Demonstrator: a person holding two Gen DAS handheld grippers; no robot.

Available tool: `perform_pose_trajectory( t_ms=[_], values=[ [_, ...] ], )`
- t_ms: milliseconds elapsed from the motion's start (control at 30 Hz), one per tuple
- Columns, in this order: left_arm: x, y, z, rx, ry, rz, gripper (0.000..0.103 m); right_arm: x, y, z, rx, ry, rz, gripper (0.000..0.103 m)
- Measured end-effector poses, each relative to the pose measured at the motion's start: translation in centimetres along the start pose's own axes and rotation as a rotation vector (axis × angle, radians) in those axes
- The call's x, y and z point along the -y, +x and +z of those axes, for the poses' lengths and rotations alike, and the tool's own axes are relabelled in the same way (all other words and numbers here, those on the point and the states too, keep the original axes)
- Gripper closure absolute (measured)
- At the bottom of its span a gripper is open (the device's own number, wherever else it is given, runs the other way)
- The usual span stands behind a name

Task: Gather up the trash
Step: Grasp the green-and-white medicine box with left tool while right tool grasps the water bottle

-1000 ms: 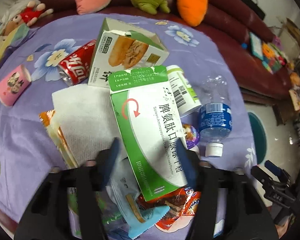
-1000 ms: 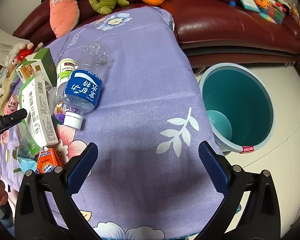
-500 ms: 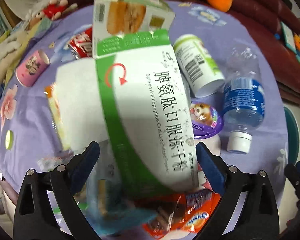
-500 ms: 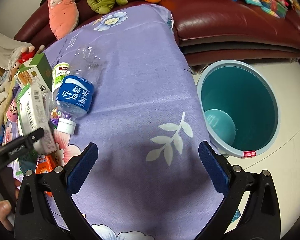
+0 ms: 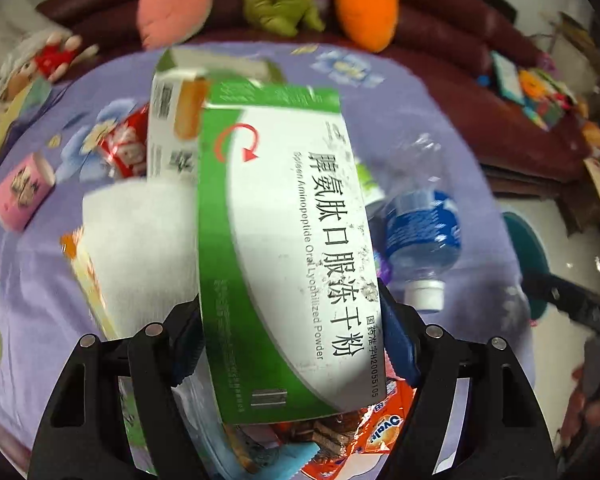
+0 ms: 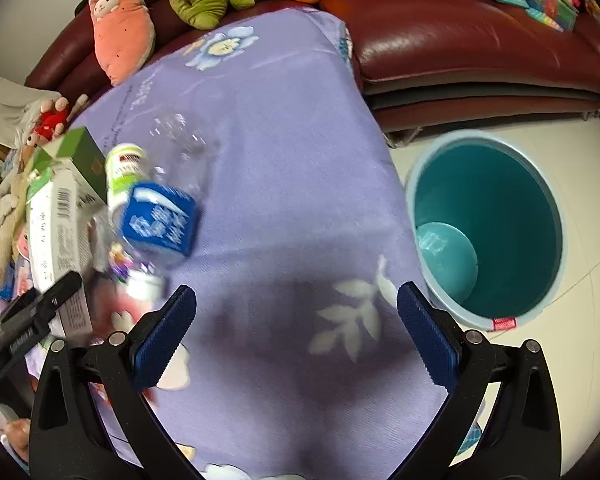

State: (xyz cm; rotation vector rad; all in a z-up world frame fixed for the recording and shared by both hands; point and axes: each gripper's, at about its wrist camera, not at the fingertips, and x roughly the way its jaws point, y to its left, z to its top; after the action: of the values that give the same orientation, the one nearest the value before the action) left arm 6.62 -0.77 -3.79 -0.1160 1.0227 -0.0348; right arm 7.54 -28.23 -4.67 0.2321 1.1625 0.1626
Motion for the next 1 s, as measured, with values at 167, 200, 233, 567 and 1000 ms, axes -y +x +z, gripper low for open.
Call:
perform_pose_trajectory(
  t_ms=[167, 200, 233, 567, 1000],
  values=[
    [-0.2, 0.5, 1.2, 0.034, 0.075, -0.086, 0.028, -2.5, 0.0, 3.0, -0.009, -0.005, 0.035, 0.006],
    [-0.3, 0.8, 1.3, 0.030, 0.080, -0.090, 0.028, -3.3, 0.2, 3.6, -0.013, -0.012, 0.039, 0.006],
    [-0.6, 1.3, 1.4, 0.023, 0.084, -0.089, 0.028, -4.1, 0.6, 4.2, -0.019, -0.022, 0.042, 0.006],
    [-2.4, 2.6, 1.2, -0.023, 0.077, -0.104, 0.020, -10.0, 5.3, 7.5, -0.112, -0.092, 0.076, 0.009],
    [-2.7, 2.1, 1.8, -0.019, 0.073, -0.095, 0.029, -9.6, 7.2, 7.1, -0.138, -0.072, 0.167, 0.038]
  ],
)
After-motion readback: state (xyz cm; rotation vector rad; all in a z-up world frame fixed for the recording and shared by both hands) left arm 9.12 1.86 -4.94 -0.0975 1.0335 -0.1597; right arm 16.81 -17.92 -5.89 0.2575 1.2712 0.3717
